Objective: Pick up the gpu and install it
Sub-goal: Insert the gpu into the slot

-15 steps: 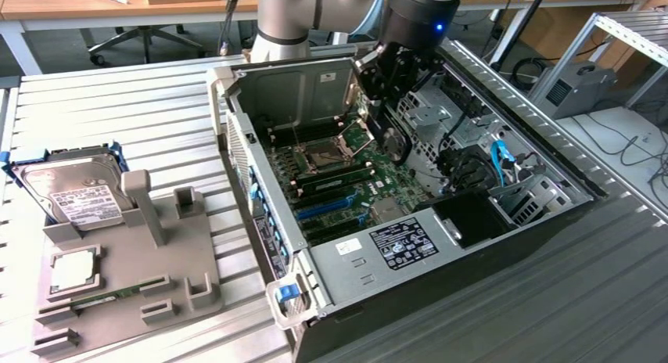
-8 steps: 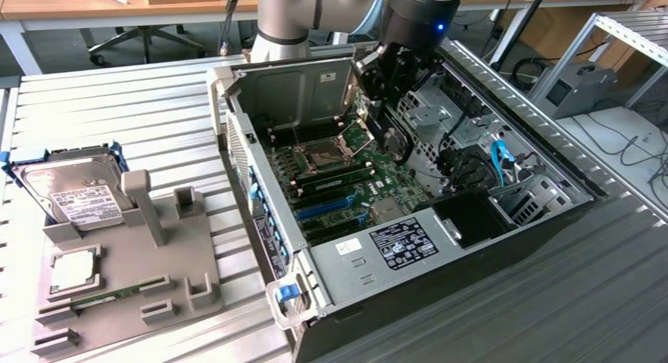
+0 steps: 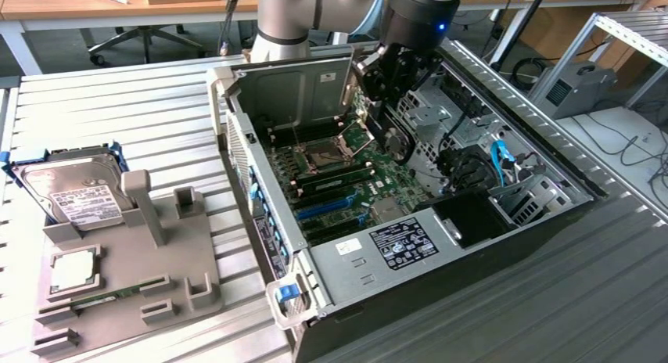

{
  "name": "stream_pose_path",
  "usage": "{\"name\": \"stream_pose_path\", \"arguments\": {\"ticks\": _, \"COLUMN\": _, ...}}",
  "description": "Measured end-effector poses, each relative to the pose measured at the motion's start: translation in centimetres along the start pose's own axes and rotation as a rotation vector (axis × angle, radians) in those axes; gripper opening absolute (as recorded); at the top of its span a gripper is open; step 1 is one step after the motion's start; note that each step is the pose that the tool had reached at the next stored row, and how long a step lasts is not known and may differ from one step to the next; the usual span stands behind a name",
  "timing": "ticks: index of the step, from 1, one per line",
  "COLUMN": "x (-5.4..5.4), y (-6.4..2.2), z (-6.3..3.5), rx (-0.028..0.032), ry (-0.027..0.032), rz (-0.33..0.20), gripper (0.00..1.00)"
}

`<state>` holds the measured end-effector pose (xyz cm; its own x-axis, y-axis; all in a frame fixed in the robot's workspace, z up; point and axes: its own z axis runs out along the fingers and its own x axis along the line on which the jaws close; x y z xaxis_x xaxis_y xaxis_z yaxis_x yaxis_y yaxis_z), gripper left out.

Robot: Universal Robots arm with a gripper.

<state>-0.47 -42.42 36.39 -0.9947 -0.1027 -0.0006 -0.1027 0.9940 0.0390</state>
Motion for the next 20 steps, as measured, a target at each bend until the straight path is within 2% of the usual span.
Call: {"name": "stream_pose_path", "arguments": {"ticks": 20, "x": -0.12, "y": -0.01, "z": 0.01, "rx": -0.0001, "ry": 0.0040, "rz": -0.102, "gripper": 0.26}}
